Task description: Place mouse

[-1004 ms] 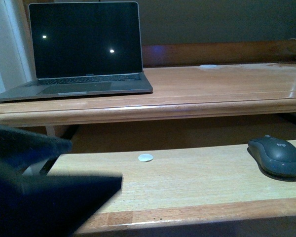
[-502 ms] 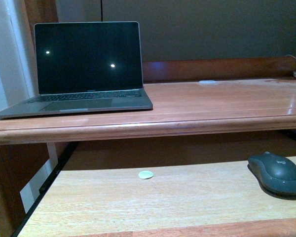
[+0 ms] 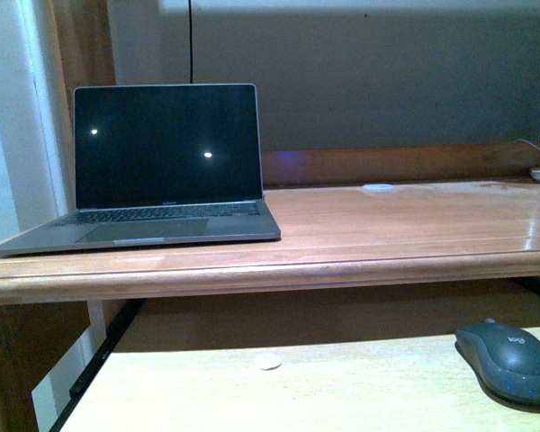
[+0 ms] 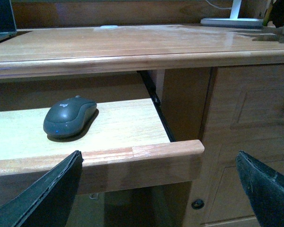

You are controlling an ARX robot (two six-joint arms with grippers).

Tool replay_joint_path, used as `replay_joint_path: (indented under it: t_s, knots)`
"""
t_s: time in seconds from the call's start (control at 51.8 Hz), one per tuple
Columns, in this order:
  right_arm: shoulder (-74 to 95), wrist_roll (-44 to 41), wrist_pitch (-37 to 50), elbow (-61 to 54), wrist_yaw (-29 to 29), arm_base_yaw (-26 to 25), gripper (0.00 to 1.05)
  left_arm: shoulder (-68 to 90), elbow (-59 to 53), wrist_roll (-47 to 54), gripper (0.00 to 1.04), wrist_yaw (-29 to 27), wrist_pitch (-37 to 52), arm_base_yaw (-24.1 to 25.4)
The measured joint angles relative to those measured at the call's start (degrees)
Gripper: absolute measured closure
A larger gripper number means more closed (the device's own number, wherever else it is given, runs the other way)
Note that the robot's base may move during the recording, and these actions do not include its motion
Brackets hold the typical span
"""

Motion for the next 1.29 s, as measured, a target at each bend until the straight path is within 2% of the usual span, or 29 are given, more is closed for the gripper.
replay_joint_path:
  t_s: [0.193, 0.29, 0.386, 0.521, 0.618, 0.753, 0.907, 0.927, 1.023, 1.158, 1.293]
  knots:
    - [0.02, 0.09, -0.04, 0.00, -0.24, -0.04, 0.07, -1.18, -1.40, 0.24, 1.02, 0.15, 0.31, 0.09]
    - [6.29, 4.50, -1.57, 1.79, -10.01, -1.95, 0.07, -1.66, -1.99, 0.24, 1.02, 0.24, 0.33, 0.09]
    - [13.81, 6.29, 4.13, 3.02, -10.19, -1.55, 0.07, -1.97, -2.23, 0.26, 1.02, 0.20, 0.42, 0.09]
    - [24.02, 6.75, 13.88, 6.78, -6.82, 0.46, 0.07, -3.98, -4.26, 0.26, 1.02, 0.31, 0.76, 0.13]
    - [33.53, 6.14, 21.20, 11.74, -2.86, 4.81, 0.07, -4.42, -4.98, 0.26, 1.02, 0.26, 0.79, 0.13]
    - [42.75, 4.92, 24.09, 17.18, 1.40, 11.17, 0.07, -4.46, -4.98, 0.26, 1.02, 0.26, 0.79, 0.13]
    - [52.39, 1.64, 25.66, 20.65, 8.90, 21.55, 0.07, -4.46, -4.98, 0.26, 1.02, 0.24, 0.79, 0.13]
    - [53.20, 1.07, 26.27, 20.70, 9.88, 22.71, 0.07, -4.46, -4.98, 0.24, 1.01, 0.26, 0.79, 0.13]
    - [59.04, -2.69, 31.06, 21.27, 15.82, 28.65, 0.07, -4.46, -4.98, 0.26, 0.79, 0.26, 0.79, 0.13]
    - [66.90, -4.09, 33.64, 23.21, 20.22, 30.82, 0.07, -4.46, -4.98, 0.26, 0.55, 0.26, 0.79, 0.13]
    - [73.05, -3.82, 32.98, 26.64, 21.97, 31.34, 0.07, -4.46, -4.98, 0.26, 0.30, 0.26, 0.79, 0.13]
